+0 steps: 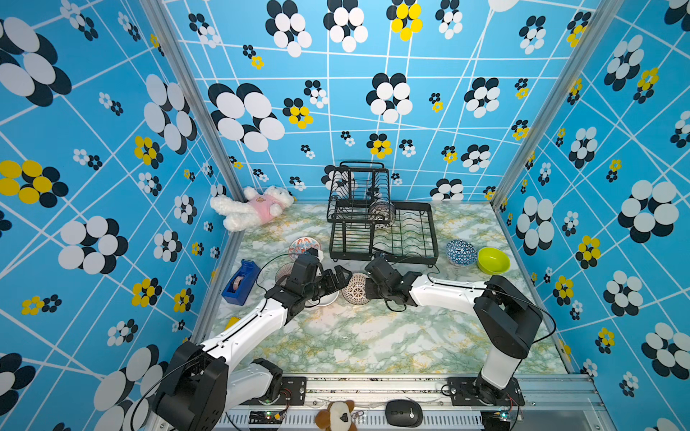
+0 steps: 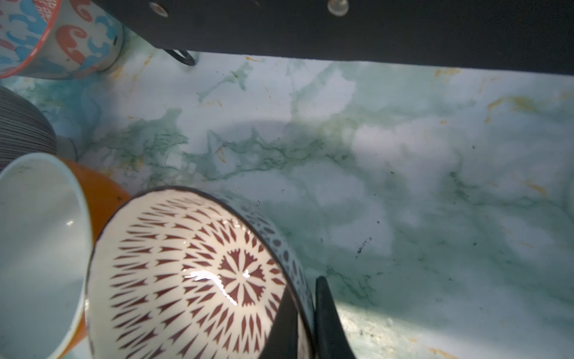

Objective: Load bowls into a dish rack
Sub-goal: Pick up the bowl from the center of the table.

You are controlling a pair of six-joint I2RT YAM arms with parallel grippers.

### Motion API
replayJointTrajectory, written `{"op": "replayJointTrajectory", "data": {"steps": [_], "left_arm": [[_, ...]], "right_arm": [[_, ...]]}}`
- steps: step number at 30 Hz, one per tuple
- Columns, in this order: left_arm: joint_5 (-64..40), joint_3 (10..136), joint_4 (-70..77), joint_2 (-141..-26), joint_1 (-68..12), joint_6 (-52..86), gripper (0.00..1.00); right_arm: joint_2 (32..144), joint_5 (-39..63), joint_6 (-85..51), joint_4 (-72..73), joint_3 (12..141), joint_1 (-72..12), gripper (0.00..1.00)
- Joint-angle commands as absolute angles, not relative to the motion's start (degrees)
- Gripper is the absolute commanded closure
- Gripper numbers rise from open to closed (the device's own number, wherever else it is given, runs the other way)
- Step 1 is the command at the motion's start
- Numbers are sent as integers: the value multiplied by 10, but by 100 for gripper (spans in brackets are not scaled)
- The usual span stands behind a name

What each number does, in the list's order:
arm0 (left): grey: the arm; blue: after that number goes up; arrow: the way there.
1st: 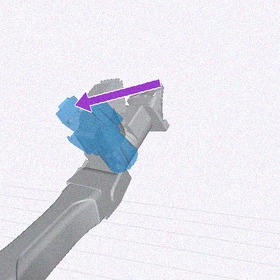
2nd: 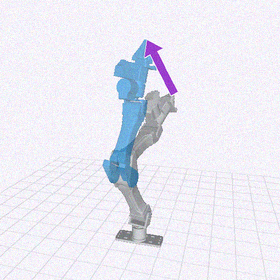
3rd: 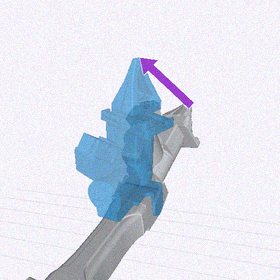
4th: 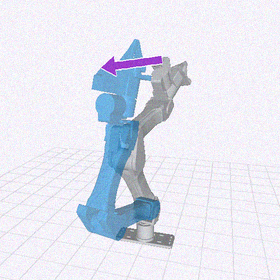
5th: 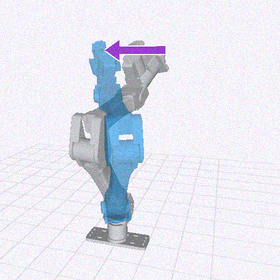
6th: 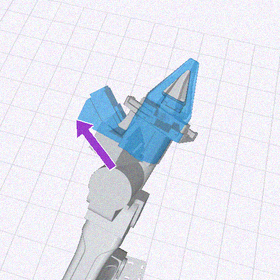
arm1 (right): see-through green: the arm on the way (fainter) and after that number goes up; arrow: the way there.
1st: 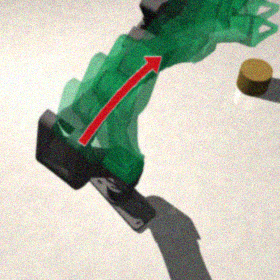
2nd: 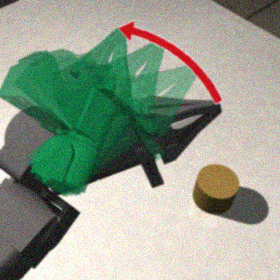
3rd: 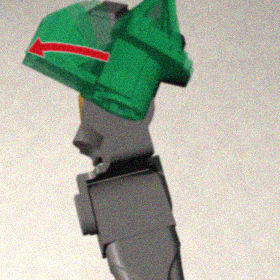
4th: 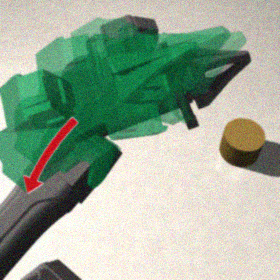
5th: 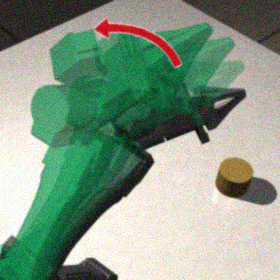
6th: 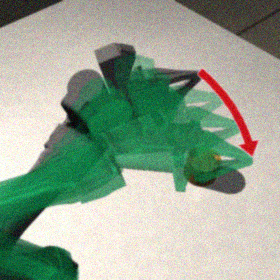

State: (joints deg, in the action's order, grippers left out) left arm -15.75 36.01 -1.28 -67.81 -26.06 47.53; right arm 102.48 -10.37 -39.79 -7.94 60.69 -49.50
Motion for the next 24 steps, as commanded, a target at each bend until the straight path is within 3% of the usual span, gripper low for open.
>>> {"op": "replayJointTrajectory", "data": {"steps": [1,15,24], "left_arm": [[-144,373,-17,-670,-271,478,1],[-124,413,-8,-713,-328,467,0],[-123,441,22,-767,-358,475,14]], "right_arm": [[999,-139,-397,-83,582,-497,100],[882,-261,-363,-84,547,-495,100],[840,-293,-366,-49,536,-496,100]]}}
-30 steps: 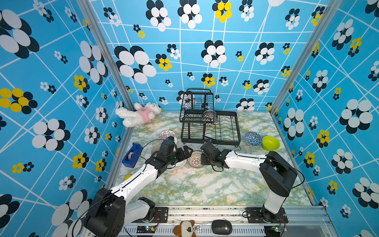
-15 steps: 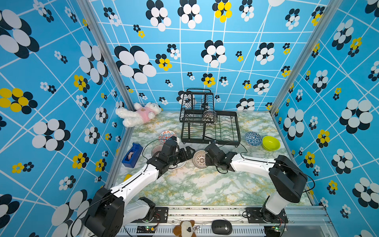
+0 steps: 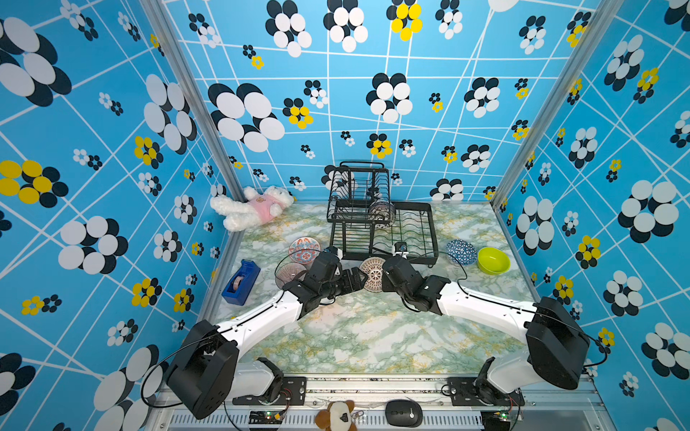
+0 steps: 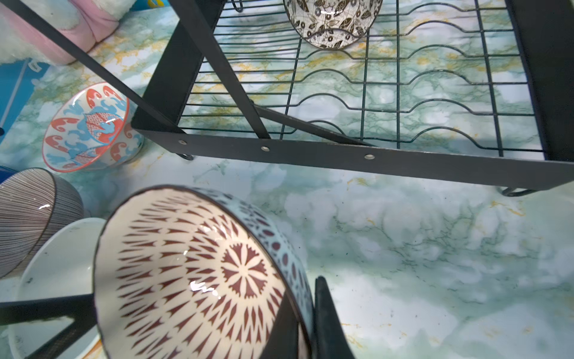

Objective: Load bowls into a dish rack
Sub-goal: Pick up the bowl from the center of the table.

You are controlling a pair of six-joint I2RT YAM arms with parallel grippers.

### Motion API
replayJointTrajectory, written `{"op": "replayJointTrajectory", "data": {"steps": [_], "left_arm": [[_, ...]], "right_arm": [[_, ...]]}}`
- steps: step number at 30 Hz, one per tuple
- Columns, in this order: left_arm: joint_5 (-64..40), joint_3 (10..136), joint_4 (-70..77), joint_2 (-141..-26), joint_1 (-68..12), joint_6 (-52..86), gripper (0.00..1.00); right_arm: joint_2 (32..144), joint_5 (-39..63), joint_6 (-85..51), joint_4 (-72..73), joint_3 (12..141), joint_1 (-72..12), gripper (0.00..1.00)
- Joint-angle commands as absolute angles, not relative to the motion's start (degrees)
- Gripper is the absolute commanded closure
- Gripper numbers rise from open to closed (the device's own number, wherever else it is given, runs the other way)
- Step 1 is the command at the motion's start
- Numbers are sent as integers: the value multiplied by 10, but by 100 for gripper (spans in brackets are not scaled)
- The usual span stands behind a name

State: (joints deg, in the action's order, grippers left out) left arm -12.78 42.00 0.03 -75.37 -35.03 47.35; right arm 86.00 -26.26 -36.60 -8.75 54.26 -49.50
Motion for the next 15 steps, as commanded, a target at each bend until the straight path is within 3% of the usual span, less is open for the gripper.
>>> {"op": "replayJointTrajectory", "data": {"steps": [1,7,10,15], "left_arm": [[-122,444,25,-773,-362,477,15],[-116,450,51,-793,-373,490,40],[-111,452,58,-797,-375,495,44],[-97,452,73,-798,-378,502,61]], "right_arm": [[837,-294,-367,-44,535,-497,100],[827,-297,-383,-18,528,-497,100],[822,-297,-391,0,518,-497,100],[819,-287,-413,19,506,-497,100]]}}
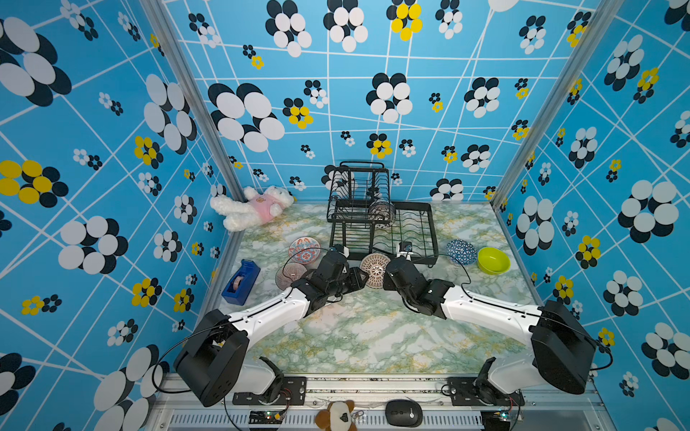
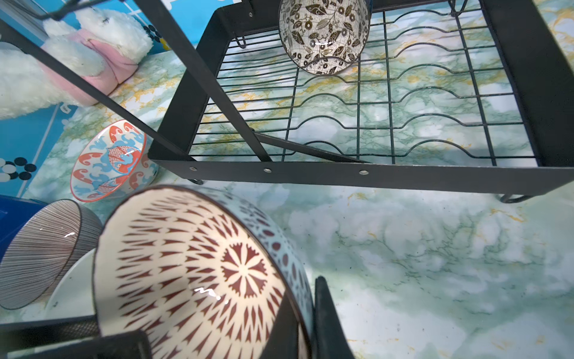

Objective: Load bowls into a dish rack
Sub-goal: Pick up the bowl from the center of the table.

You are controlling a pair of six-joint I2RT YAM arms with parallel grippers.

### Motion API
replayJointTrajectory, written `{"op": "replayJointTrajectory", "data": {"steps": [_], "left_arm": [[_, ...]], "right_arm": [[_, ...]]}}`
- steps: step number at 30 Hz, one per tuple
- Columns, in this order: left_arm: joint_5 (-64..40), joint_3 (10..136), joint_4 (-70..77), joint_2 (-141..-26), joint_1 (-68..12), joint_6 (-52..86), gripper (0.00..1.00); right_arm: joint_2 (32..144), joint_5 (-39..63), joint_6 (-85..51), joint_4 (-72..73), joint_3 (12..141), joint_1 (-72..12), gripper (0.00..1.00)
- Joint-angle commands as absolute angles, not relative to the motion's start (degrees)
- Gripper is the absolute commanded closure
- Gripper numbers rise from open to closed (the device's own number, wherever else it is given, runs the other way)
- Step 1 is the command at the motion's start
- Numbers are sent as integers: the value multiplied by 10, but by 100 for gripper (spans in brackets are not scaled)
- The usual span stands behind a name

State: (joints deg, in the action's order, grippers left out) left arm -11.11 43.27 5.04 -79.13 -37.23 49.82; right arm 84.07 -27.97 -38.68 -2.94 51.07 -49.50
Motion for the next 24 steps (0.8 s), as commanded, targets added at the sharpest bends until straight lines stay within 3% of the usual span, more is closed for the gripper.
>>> {"op": "replayJointTrajectory", "data": {"steps": [1,3,6,8,11,17,24], "left_arm": [[-97,453,75,-800,-379,504,61],[-99,459,78,-809,-383,506,62],[-101,464,88,-821,-389,510,75],[-100,464,95,-822,-392,512,89],[-91,462,102,-821,-395,514,99],[-44,461,105,-803,-402,512,100],[26,456,113,-798,-408,510,100]], "right_arm": [[820,-284,-418,23,504,-497,100],[821,-277,-427,30,501,-498,100],[823,-270,-438,43,495,-502,100],[824,-267,-442,48,494,-503,100],[827,-261,-446,49,496,-503,100],[824,-246,-491,24,509,-503,85],[777,-225,-571,-3,501,-489,57]]}}
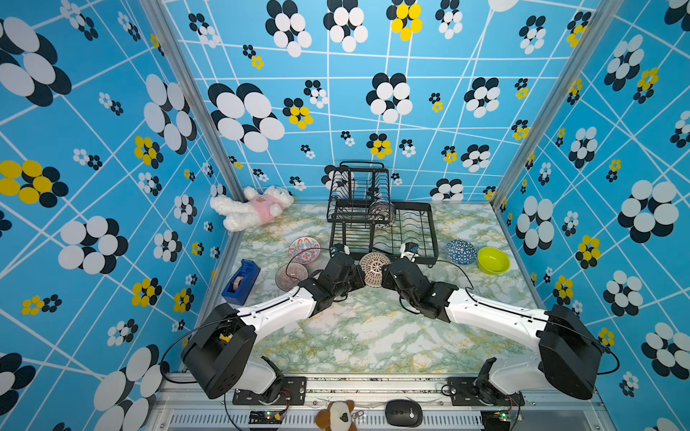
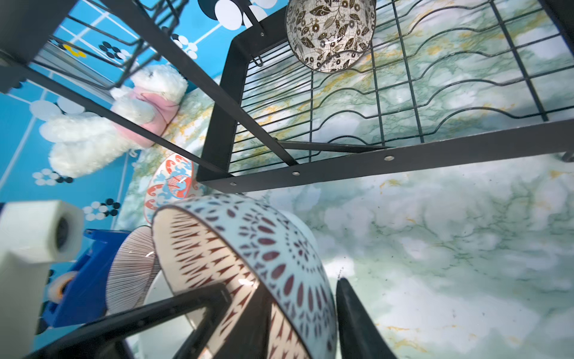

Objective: Load bowls into a dish rack
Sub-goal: Pick up the bowl from the center of the table.

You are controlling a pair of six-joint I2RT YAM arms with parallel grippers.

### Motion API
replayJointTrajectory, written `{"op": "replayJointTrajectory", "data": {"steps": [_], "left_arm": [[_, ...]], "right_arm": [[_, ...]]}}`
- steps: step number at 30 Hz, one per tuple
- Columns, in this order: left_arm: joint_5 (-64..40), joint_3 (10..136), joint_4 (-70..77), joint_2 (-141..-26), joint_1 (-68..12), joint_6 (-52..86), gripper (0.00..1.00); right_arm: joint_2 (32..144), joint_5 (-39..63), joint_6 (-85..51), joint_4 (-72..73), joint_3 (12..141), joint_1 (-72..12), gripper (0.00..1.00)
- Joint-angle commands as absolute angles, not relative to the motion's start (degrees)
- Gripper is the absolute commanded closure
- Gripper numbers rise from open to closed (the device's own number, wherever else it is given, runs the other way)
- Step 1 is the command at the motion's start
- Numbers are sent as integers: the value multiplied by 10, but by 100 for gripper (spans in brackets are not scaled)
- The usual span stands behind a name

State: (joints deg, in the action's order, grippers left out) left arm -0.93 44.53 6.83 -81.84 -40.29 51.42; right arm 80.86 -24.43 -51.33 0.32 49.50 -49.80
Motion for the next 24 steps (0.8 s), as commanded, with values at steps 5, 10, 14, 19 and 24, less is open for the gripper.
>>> {"op": "replayJointTrajectory", "data": {"steps": [5,10,14,19,24], "left_arm": [[95,447,129,-797,-427,501,100],[192,440,163,-805,-472,470,100],[251,438,211,-827,-508,436,100],[299,444,246,-858,-537,404,100],[320,446,261,-878,-551,387,100]], "right_arm": [[728,-195,-645,-4,477,-457,46],[685,-200,-728,-15,474,-438,22],[676,-193,-809,3,478,-436,1],[681,-181,-938,54,457,-436,1],[691,-179,-995,75,454,-440,1]]}}
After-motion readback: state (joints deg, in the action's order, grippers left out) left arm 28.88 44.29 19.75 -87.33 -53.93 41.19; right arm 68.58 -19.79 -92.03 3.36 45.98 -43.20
